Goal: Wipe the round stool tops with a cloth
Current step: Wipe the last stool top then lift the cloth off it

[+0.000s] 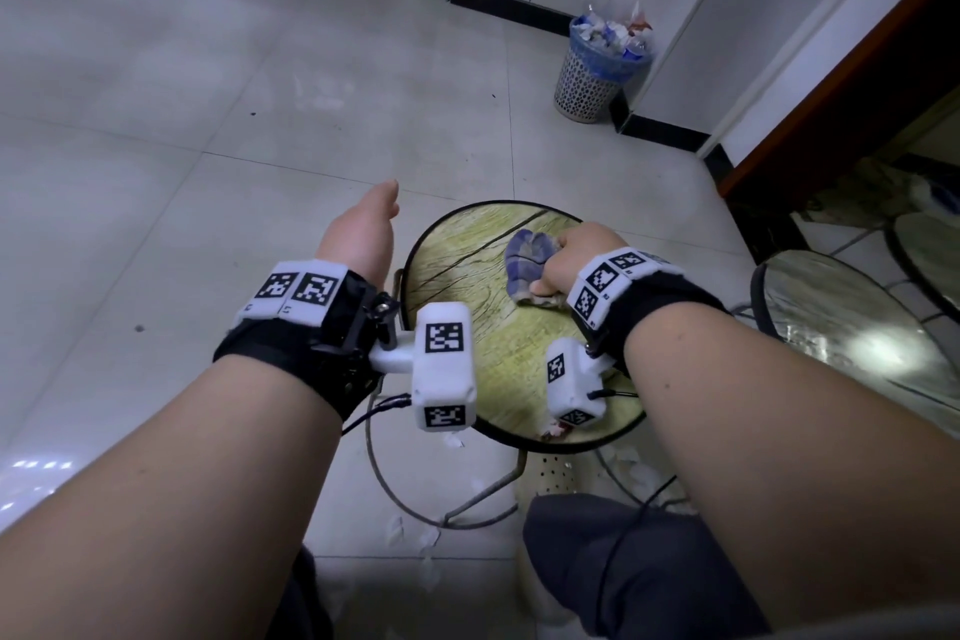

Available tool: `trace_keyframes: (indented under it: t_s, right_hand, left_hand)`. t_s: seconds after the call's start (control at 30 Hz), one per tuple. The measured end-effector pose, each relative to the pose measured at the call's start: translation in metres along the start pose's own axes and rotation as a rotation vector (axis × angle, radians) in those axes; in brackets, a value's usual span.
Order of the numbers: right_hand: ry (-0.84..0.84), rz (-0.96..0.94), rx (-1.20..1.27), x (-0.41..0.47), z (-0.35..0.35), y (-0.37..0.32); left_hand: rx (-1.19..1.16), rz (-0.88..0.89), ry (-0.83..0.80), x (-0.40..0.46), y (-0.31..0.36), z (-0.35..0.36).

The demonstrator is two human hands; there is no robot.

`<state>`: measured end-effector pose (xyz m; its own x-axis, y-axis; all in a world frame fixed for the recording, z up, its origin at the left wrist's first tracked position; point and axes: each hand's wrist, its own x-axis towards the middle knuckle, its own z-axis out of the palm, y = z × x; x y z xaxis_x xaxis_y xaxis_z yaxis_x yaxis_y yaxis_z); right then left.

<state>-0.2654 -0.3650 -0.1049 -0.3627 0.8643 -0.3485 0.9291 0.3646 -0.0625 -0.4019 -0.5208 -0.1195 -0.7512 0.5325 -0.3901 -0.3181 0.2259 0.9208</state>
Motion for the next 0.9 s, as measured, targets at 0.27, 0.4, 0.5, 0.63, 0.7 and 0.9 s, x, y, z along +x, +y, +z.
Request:
trace_keyframes:
  t_s: [0.27, 0.4, 0.5, 0.63, 0.7, 0.9]
  right_hand:
    - [-0.04, -0.057, -0.132, 0.016, -0.016, -0.014]
    - [-0.063, -0.11, -0.151, 0.02, -0.018, -0.014]
    - [-0.062, -0.124, -0.163, 0.023, -0.023, -0.018]
    - [-0.078, -0.133, -0.181, 0.03, -0.026, -0.023]
    - [-0.072, -0.145, -0.189, 0.034, -0.027, -0.024]
    - [-0.064, -0.185, -0.216, 0.038, -0.032, -0.031]
  left_hand:
    - [-0.1, -0.139, -0.116, 0.008, -0.004, 0.002]
    - [-0.146, -0.183, -0.138, 0.011, -0.007, 0.006]
    - [-0.17, -0.201, -0.142, 0.015, -0.007, 0.007]
    - [-0.205, -0.219, -0.162, 0.021, -0.007, 0.008]
    - [-0.213, -0.233, -0.166, 0.024, -0.007, 0.009]
    - [-0.184, -0.235, -0.154, 0.027, -0.009, 0.007]
